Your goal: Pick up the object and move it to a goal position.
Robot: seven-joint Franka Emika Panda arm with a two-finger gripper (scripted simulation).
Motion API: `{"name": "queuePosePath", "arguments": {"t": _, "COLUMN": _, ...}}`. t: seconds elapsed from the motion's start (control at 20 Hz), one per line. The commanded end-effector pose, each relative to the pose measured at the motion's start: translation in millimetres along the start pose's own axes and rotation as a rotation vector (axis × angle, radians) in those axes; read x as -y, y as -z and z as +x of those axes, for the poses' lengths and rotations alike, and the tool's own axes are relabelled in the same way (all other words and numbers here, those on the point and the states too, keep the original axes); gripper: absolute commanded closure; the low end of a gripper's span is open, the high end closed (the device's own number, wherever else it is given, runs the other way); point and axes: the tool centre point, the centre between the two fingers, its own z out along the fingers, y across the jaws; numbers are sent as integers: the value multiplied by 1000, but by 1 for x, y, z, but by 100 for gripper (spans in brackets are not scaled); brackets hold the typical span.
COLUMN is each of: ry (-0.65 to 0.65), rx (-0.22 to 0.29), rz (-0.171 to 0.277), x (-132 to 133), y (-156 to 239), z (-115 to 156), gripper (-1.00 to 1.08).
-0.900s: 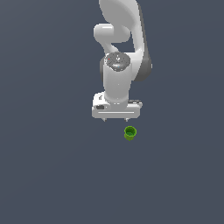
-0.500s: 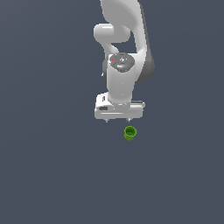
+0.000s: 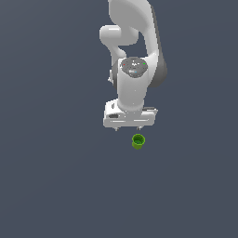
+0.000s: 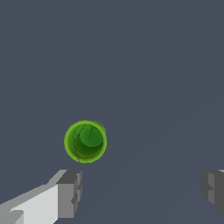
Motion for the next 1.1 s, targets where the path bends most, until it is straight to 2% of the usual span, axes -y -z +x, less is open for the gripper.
{"name": "queuePosePath", "arguments": {"t": 0.0, "ry": 17, "rx": 0, "rz": -1, "x": 1, "y": -1, "z": 0, "gripper": -92}}
{"name": "queuePosePath", "arguments": {"t": 0.5, "ry": 187, "rx": 2, "rz": -6, "x": 8, "y": -12, "z": 1, "gripper": -92}}
{"name": "queuePosePath", "arguments": {"t": 1.05, "ry": 515, "rx": 5, "rz": -13, "x": 23, "y": -33, "z": 2, "gripper": -92}}
